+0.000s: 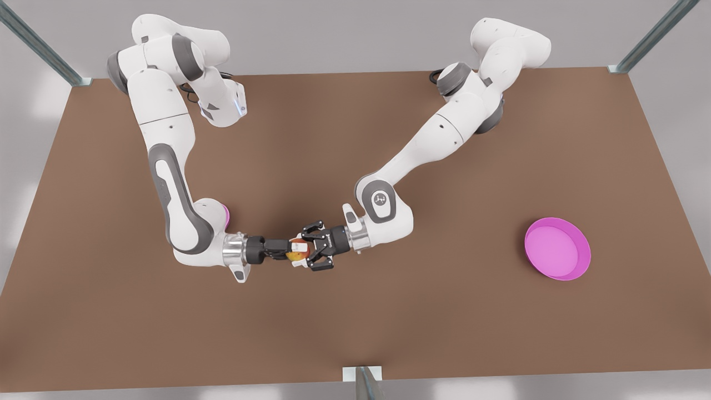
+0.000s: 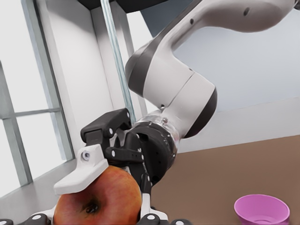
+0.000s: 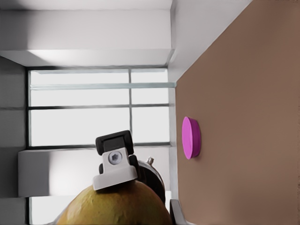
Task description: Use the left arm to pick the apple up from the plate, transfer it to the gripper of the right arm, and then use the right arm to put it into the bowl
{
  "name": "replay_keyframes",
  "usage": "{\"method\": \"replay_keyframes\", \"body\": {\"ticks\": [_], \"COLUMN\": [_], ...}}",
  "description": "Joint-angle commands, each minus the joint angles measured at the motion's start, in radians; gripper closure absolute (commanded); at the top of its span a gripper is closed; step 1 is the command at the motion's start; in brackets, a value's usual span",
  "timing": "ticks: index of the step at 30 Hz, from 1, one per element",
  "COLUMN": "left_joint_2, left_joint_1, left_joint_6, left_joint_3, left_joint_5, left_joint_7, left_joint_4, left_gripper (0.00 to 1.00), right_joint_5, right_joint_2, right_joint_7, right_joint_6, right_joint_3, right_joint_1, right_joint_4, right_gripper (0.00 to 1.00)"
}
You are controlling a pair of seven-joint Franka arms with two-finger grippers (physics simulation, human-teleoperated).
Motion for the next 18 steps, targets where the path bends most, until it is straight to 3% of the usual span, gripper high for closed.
{"method": "replay_keyframes", "body": {"ticks": [1, 2, 8, 14, 16, 18], "left_joint_2": [-0.002, -0.002, -0.002, -0.014, -0.111, -0.338], "left_joint_1": [-0.001, -0.001, 0.001, 0.050, 0.178, 0.393], "left_joint_6": [-0.002, 0.015, 0.013, 0.003, -0.045, -0.172], "left_joint_3": [-0.001, -0.008, -0.011, -0.002, -0.007, -0.005], "left_joint_5": [0.002, 0.002, 0.002, 0.008, 0.017, 0.022], "left_joint_7": [0.062, 0.060, 0.060, 0.053, 0.043, 0.005], "left_joint_4": [0.000, 0.000, 0.000, -0.026, -0.228, -0.619], "left_gripper": [0.16, 0.01, 0.01, 0.01, 0.01, 0.01], "right_joint_5": [0.000, -0.002, -0.062, -0.263, -0.398, -0.502], "right_joint_2": [-0.001, -0.003, -0.010, -0.122, -0.158, -0.194], "right_joint_7": [-0.045, -0.045, -0.048, -0.120, -0.120, -0.118], "right_joint_6": [0.016, 0.016, 0.002, -0.008, -0.031, -0.053], "right_joint_3": [0.000, 0.000, -0.001, 0.000, 0.000, 0.000], "right_joint_1": [-0.001, -0.001, -0.029, -0.141, -0.195, -0.238], "right_joint_4": [0.001, 0.001, -0.015, -0.194, -0.223, -0.251], "right_gripper": [0.27, 0.27, 0.27, 0.27, 0.27, 0.27]}}
